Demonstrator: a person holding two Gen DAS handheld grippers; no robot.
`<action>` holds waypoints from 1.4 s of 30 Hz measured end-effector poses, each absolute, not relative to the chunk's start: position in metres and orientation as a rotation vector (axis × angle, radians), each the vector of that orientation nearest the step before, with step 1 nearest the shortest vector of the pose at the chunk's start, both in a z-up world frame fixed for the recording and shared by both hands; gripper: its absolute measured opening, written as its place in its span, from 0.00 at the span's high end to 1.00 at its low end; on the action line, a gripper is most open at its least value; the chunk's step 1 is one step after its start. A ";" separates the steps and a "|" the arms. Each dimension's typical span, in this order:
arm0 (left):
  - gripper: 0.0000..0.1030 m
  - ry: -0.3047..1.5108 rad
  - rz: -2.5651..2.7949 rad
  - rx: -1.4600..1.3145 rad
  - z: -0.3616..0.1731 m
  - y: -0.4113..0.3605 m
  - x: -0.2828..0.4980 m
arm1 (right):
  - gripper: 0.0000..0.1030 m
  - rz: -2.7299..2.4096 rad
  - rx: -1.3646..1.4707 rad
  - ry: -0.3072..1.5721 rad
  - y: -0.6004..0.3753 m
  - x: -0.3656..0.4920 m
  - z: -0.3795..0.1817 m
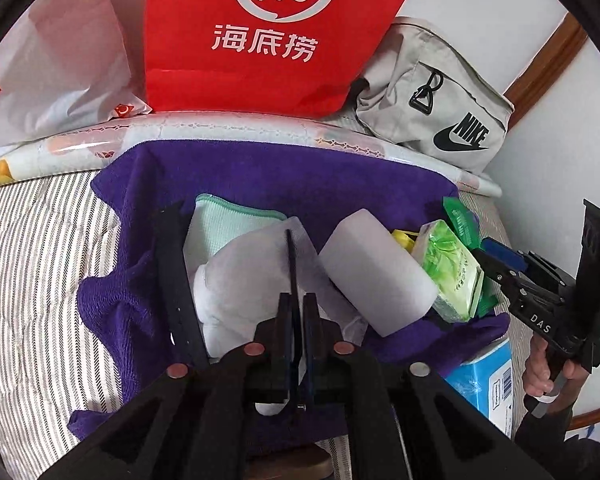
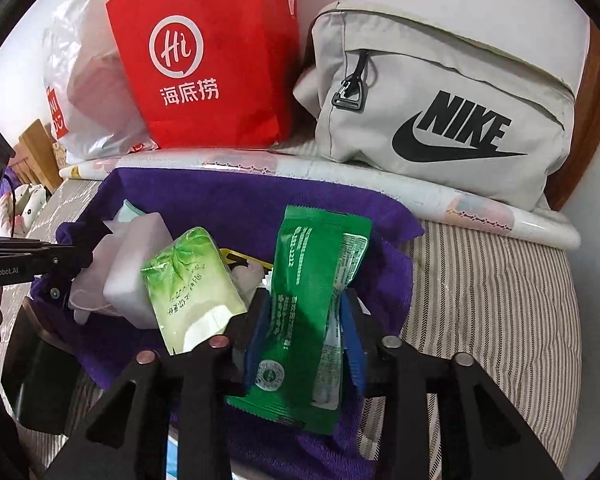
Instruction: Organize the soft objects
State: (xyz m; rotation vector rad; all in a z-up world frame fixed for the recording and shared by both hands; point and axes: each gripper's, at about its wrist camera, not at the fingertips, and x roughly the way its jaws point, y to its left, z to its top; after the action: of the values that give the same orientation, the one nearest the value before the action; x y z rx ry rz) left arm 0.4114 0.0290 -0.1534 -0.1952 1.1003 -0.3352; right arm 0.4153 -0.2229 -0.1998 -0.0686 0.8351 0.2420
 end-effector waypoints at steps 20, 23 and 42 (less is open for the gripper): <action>0.49 1.013 -0.244 -0.154 -0.098 0.045 0.346 | 0.37 0.245 -0.006 0.720 -0.233 0.338 -0.137; 0.46 0.983 -0.213 -0.119 -0.085 0.041 0.323 | 0.27 0.246 -0.009 0.690 -0.230 0.312 -0.123; 0.15 0.816 -0.204 -0.048 -0.023 0.003 0.156 | 0.06 0.173 0.011 0.588 -0.207 0.134 -0.091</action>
State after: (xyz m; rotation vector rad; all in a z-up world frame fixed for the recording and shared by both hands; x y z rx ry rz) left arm 0.1556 0.0033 -0.0226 -0.0477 0.8158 -0.2039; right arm 0.1340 -0.2069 -0.0912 0.0113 0.5877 0.1727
